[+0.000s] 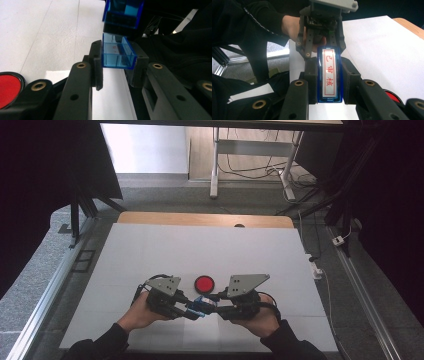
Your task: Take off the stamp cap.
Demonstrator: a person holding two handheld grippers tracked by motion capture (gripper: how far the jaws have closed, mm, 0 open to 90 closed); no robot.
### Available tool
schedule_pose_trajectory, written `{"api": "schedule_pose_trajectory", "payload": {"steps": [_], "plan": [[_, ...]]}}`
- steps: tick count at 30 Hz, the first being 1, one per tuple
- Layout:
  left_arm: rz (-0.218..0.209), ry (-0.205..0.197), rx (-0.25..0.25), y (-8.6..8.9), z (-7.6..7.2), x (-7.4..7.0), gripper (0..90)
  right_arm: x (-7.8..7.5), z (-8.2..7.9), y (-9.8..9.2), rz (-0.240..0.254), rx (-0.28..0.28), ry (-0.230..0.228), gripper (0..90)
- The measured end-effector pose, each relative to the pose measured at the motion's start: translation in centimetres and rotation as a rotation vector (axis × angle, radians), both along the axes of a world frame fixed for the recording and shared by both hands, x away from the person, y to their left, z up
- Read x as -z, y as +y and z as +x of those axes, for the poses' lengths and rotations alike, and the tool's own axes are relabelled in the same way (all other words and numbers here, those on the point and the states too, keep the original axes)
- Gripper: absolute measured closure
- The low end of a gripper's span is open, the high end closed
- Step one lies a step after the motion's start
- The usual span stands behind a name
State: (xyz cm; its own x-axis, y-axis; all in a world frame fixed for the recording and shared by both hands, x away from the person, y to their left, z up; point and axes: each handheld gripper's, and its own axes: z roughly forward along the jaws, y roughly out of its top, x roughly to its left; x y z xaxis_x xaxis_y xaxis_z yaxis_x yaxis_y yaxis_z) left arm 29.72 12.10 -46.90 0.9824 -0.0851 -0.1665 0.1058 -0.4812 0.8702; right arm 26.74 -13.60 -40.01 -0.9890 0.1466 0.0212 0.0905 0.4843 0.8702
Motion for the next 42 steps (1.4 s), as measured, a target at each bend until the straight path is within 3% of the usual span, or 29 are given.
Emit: {"api": "schedule_pose_trajectory", "payload": {"steps": [10, 18, 23, 24, 25, 27, 29, 30, 34, 42], "plan": [[0.057, -0.003, -0.027, -0.1, -0.4, 0.1, 68.6, -0.1, 0.1, -0.3, 0.013, 0.024, -0.018, 71.5], [0.102, -0.025, -0.093, 0.4, -0.9, -0.3, 68.6, -0.1, 0.1, -0.5, 0.006, 0.041, -0.021, 71.5], [0.146, -0.023, -0.168, 0.8, -1.4, -0.7, 68.6, -0.1, 0.2, -0.6, 0.011, 0.058, -0.017, 71.5], [0.152, -0.024, -0.202, 1.0, -1.6, -0.8, 68.5, -0.1, 0.2, -0.7, 0.008, 0.062, -0.017, 71.5], [0.152, -0.024, -0.202, 1.0, -1.6, -0.8, 68.5, -0.1, 0.2, -0.7, 0.009, 0.065, -0.017, 71.5], [0.162, -0.042, -0.236, 1.5, -1.9, -1.1, 68.5, -0.1, 0.3, -0.7, 0.012, 0.071, -0.015, 71.5], [0.161, -0.045, -0.248, 1.7, -2.1, -1.2, 68.4, -0.1, 0.3, -0.8, 0.013, 0.076, -0.015, 71.4], [0.156, -0.044, -0.281, 2.1, -2.4, -1.4, 68.4, -0.1, 0.3, -0.8, 0.014, 0.079, -0.015, 71.5], [0.158, -0.048, -0.323, 2.8, -2.8, -1.7, 68.4, -0.2, 0.4, -1.0, 0.008, 0.088, -0.02, 71.4], [0.161, -0.045, -0.46, 4.5, -4.2, -1.9, 68.2, -0.1, 0.5, -1.0, 0.001, 0.109, -0.017, 71.4]]}}
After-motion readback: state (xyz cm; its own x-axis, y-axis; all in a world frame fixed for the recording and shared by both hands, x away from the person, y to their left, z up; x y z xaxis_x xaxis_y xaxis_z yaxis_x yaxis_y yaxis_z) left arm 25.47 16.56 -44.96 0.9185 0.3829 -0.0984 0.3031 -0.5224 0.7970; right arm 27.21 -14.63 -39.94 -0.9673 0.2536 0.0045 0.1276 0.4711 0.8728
